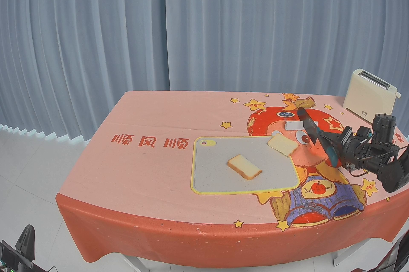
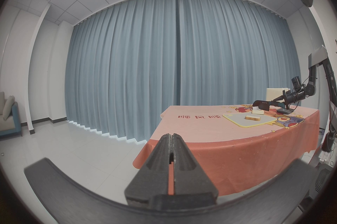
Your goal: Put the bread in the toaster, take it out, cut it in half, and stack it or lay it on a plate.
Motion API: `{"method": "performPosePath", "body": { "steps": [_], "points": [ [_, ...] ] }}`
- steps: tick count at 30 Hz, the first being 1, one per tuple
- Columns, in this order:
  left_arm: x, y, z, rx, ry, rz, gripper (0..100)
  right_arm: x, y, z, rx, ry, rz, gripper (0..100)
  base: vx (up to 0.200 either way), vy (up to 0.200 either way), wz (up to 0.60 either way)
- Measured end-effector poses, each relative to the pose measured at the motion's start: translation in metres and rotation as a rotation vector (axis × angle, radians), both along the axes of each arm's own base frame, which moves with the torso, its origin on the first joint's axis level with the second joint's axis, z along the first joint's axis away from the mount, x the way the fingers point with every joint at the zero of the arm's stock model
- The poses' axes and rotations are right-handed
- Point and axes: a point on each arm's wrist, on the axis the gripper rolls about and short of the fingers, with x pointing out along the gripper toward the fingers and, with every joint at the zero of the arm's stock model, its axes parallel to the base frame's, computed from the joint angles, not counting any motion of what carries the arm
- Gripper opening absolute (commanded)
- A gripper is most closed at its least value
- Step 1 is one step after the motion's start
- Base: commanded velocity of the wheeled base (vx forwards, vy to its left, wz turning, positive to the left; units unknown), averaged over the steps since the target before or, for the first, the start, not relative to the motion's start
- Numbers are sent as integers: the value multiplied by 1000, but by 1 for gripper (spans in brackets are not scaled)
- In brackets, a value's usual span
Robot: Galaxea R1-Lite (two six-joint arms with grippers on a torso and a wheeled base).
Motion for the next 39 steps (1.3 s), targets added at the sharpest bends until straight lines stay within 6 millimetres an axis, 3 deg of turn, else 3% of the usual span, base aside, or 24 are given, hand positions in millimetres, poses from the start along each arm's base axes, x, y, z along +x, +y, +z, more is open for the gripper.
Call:
{"method": "performPosePath", "body": {
  "steps": [28,29,39],
  "points": [
    [0,0,0,0,0,0,0,-4,1,-3,-1,16,2,0,0,0,0],
    [0,0,0,0,0,0,0,-4,0,-3,-1,16,2,100,0,0,0],
    [0,0,0,0,0,0,0,-6,1,1,2,3,0,100,0,0,0]
  ]
}}
